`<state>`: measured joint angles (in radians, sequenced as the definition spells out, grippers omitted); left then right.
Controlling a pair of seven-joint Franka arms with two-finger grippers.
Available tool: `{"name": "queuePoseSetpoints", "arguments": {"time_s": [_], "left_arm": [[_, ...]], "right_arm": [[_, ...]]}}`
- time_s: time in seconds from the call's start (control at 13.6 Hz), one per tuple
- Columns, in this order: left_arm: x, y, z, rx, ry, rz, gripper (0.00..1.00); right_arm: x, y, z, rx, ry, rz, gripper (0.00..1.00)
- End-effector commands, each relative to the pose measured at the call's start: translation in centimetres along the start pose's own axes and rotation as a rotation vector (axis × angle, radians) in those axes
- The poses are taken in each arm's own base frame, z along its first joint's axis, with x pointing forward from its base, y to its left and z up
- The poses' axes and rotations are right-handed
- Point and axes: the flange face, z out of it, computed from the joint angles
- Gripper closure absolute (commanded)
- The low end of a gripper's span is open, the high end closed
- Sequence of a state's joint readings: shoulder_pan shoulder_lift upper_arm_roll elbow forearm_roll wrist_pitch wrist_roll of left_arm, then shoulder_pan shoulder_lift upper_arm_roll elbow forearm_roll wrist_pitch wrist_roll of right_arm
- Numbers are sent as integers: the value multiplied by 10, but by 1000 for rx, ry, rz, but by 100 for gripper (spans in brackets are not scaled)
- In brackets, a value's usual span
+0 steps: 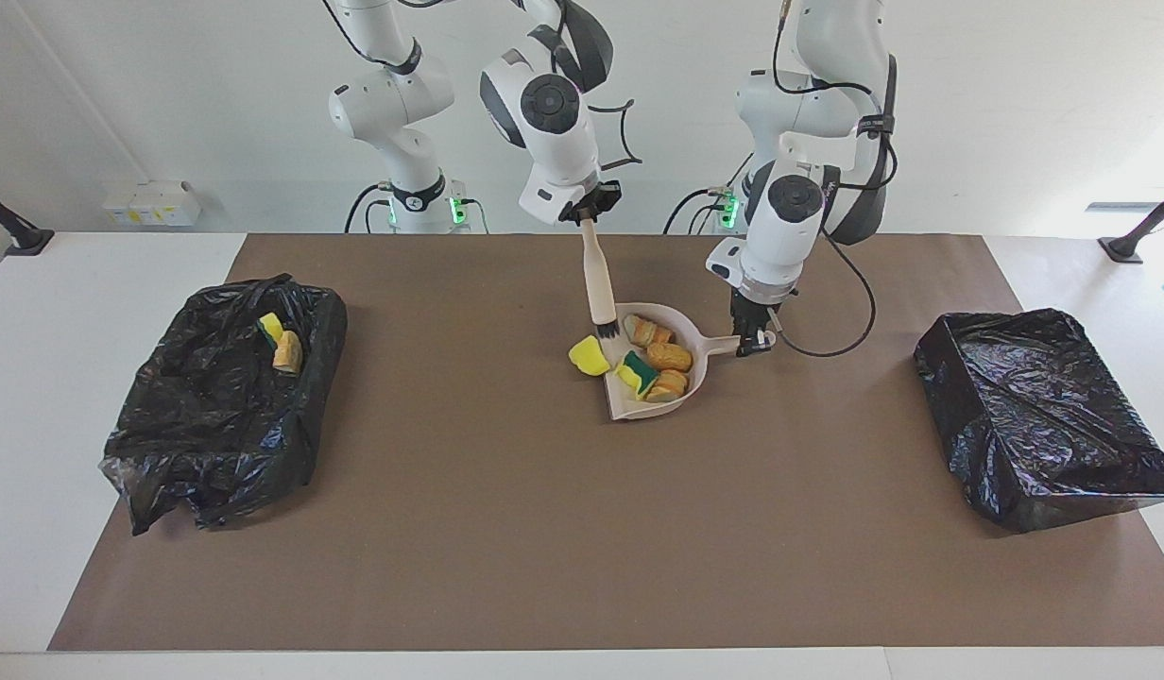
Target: Sweep and dump trash in bin
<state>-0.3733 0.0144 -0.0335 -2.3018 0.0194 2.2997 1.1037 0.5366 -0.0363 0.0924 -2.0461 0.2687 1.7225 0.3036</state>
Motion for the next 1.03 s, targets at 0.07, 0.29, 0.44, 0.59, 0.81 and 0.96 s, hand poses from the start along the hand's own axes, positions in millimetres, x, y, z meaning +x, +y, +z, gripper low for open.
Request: {"name": "queuePoseSetpoints", "arguments": {"time_s": [0.07,0.29,0.44,0.59,0.81,0.96], "left_arm": [[0,-8,-11,-25,-53,13,100],[-2,-7,-17,5,-204,-11,100],[8,2,-20,4,-237,1,100],[12,9,-19,9,-273,-16,100],[16,10,-19,27,-259,-17,100],[16,11,-17,29,-255,-15,100]], "right_arm": [[28,75,11,-88,-9,-60,100],[42,85,44,-83,3,-49,100],[42,86,52,-78,4,-47,100],[44,81,61,-80,-2,-54,100],[45,51,81,36,1,-2,100],[39,22,90,120,23,37,100]]}}
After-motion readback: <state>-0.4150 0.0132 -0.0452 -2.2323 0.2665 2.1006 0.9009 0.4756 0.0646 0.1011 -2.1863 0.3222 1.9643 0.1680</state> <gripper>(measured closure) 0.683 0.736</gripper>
